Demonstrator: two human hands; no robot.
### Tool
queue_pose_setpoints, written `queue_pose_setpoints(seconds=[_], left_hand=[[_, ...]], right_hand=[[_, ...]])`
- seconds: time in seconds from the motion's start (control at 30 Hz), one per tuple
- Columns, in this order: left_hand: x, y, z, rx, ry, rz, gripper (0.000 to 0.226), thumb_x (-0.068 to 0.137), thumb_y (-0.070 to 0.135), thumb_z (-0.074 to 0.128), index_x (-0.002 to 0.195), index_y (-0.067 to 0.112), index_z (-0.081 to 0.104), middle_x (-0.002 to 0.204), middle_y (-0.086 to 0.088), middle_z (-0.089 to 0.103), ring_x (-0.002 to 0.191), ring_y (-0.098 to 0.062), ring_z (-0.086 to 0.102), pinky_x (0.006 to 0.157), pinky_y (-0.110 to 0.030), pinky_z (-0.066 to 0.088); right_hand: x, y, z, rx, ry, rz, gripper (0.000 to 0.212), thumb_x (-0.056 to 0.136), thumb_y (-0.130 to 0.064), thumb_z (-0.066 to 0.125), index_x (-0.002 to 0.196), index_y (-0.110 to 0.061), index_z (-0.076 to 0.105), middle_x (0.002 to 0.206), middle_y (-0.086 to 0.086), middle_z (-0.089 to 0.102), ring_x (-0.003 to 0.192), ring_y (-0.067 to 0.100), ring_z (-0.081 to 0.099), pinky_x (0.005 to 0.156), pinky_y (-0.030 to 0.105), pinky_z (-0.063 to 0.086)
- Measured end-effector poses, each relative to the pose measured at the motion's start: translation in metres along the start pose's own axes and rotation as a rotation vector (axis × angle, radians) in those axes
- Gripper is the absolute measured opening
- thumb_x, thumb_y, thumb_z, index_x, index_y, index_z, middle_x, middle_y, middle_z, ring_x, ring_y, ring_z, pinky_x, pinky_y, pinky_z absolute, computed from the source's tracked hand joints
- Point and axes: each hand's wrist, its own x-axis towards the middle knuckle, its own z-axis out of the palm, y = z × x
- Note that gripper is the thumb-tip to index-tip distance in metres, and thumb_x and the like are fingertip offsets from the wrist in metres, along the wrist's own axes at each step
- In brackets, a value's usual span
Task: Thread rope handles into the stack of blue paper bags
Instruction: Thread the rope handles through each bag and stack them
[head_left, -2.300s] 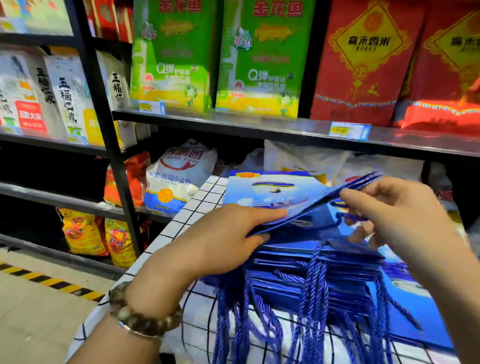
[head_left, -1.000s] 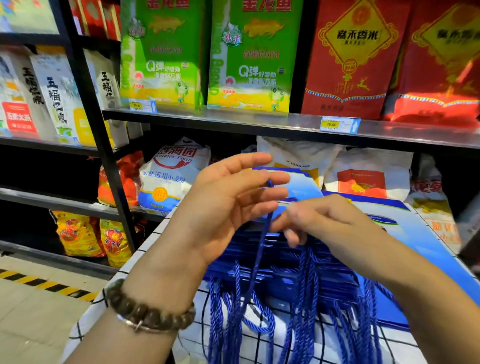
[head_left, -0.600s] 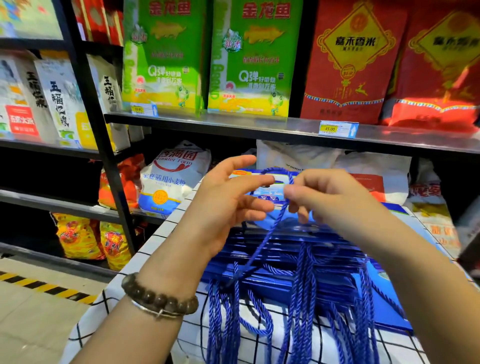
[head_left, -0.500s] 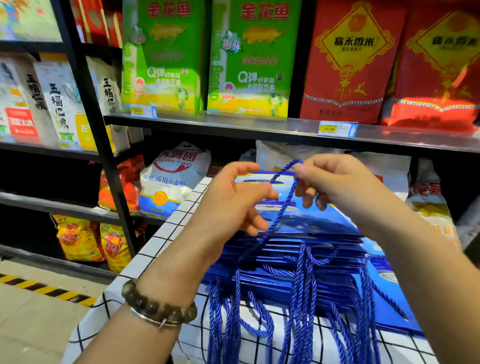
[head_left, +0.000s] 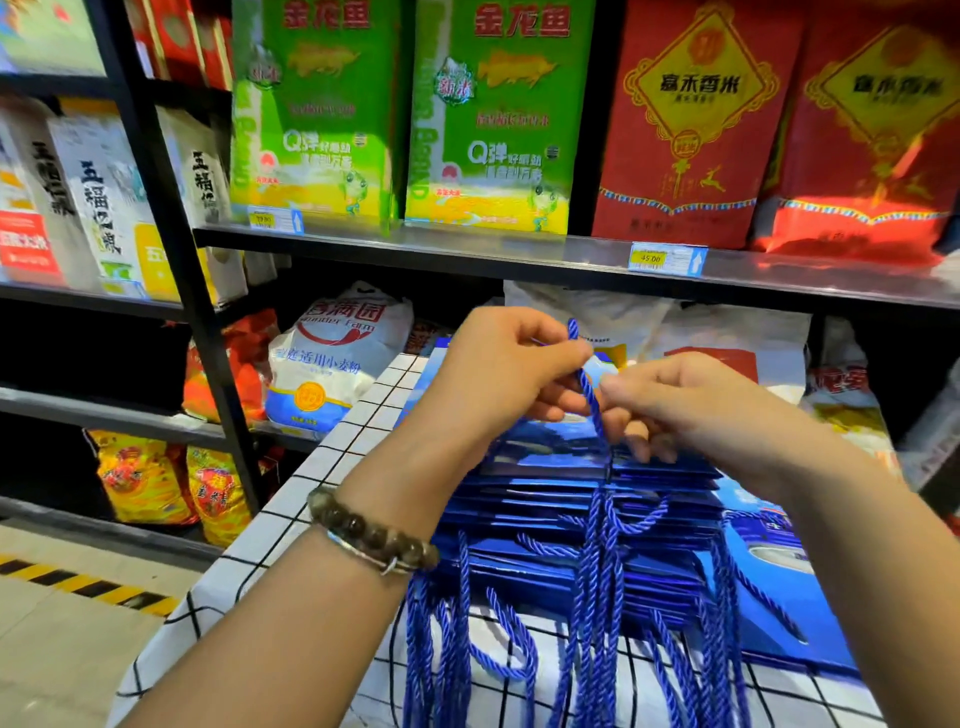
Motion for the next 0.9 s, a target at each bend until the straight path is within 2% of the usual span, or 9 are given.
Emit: queue_pose_setpoints(seconds=[0.07, 0.13, 0.3, 0.37, 0.43, 0.5, 0.67, 0.73, 0.9], left_hand=[[0.005, -0.002, 0.002, -0.029, 0.014, -0.006, 0.02, 0.086, 0.006, 0.061, 0.068, 0.011, 0.054, 0.047, 0.004, 0.058, 0.041, -0.007, 0.059, 0.041, -0.016, 0.047], [0.008, -0.004, 0.003, -0.044, 0.034, -0.007, 0.019, 0.086, 0.007, 0.061, 0.069, 0.011, 0.054, 0.046, 0.004, 0.057, 0.043, -0.007, 0.059, 0.042, -0.016, 0.047], [0.01, -0.009, 0.005, -0.094, 0.057, -0.021, 0.016, 0.088, 0.009, 0.059, 0.072, 0.01, 0.056, 0.059, -0.003, 0.063, 0.049, -0.007, 0.063, 0.047, -0.016, 0.05], [0.009, -0.01, 0.005, -0.079, 0.058, -0.035, 0.006, 0.088, 0.012, 0.059, 0.082, 0.01, 0.059, 0.068, -0.005, 0.065, 0.052, -0.008, 0.063, 0.051, -0.018, 0.051], [0.006, -0.012, 0.002, 0.055, 0.07, -0.037, 0.011, 0.087, 0.019, 0.061, 0.097, 0.015, 0.059, 0.077, -0.002, 0.066, 0.058, -0.009, 0.064, 0.056, -0.018, 0.051], [-0.002, -0.019, -0.003, 0.337, 0.069, 0.063, 0.018, 0.083, 0.027, 0.065, 0.1, 0.021, 0.062, 0.082, 0.006, 0.066, 0.067, -0.006, 0.063, 0.064, -0.018, 0.049], [-0.029, -0.029, -0.012, 0.975, -0.151, 0.251, 0.036, 0.074, 0.053, 0.065, 0.101, 0.03, 0.068, 0.101, 0.013, 0.067, 0.094, -0.006, 0.058, 0.084, -0.029, 0.046], [-0.028, -0.032, -0.012, 1.019, -0.156, 0.291, 0.032, 0.077, 0.051, 0.063, 0.102, 0.031, 0.067, 0.102, 0.01, 0.066, 0.096, -0.011, 0.058, 0.084, -0.035, 0.046], [-0.029, -0.036, -0.012, 0.967, -0.129, 0.403, 0.026, 0.077, 0.048, 0.049, 0.089, 0.032, 0.065, 0.088, 0.01, 0.067, 0.084, -0.009, 0.058, 0.074, -0.035, 0.047]], right_hand=[[-0.004, 0.003, -0.004, -0.028, -0.019, -0.007, 0.009, 0.067, -0.02, 0.073, 0.061, -0.015, 0.068, 0.05, -0.003, 0.059, 0.043, 0.006, 0.047, 0.04, 0.014, 0.034], [-0.004, 0.006, -0.007, -0.021, 0.017, 0.01, 0.011, 0.071, -0.005, 0.07, 0.064, -0.013, 0.067, 0.048, 0.0, 0.059, 0.044, 0.009, 0.049, 0.04, 0.017, 0.036], [-0.003, 0.007, -0.011, 0.023, 0.064, 0.02, 0.017, 0.08, 0.001, 0.061, 0.067, -0.009, 0.062, 0.059, 0.008, 0.066, 0.051, 0.014, 0.06, 0.043, 0.019, 0.044], [-0.004, 0.008, -0.011, 0.061, 0.084, 0.033, 0.015, 0.08, 0.003, 0.06, 0.069, -0.006, 0.061, 0.066, 0.011, 0.069, 0.052, 0.015, 0.062, 0.045, 0.018, 0.047], [-0.004, 0.009, -0.011, 0.106, 0.139, 0.032, 0.015, 0.078, 0.008, 0.061, 0.068, -0.003, 0.059, 0.06, 0.009, 0.069, 0.048, 0.013, 0.062, 0.044, 0.017, 0.048], [-0.004, 0.011, -0.012, 0.121, 0.196, 0.03, 0.016, 0.075, 0.011, 0.063, 0.068, -0.003, 0.059, 0.054, 0.007, 0.067, 0.045, 0.012, 0.062, 0.043, 0.016, 0.048], [-0.005, 0.019, -0.015, -0.022, 0.239, 0.01, 0.018, 0.071, 0.004, 0.07, 0.061, -0.01, 0.065, 0.048, 0.003, 0.063, 0.042, 0.005, 0.055, 0.041, 0.013, 0.041], [-0.005, 0.021, -0.014, -0.051, 0.242, -0.001, 0.02, 0.07, 0.002, 0.071, 0.059, -0.013, 0.066, 0.047, 0.002, 0.063, 0.042, 0.003, 0.053, 0.042, 0.012, 0.04], [-0.002, 0.024, -0.009, -0.116, 0.243, -0.027, 0.019, 0.072, -0.001, 0.071, 0.059, -0.015, 0.067, 0.048, -0.004, 0.064, 0.044, 0.001, 0.051, 0.045, 0.012, 0.039]])
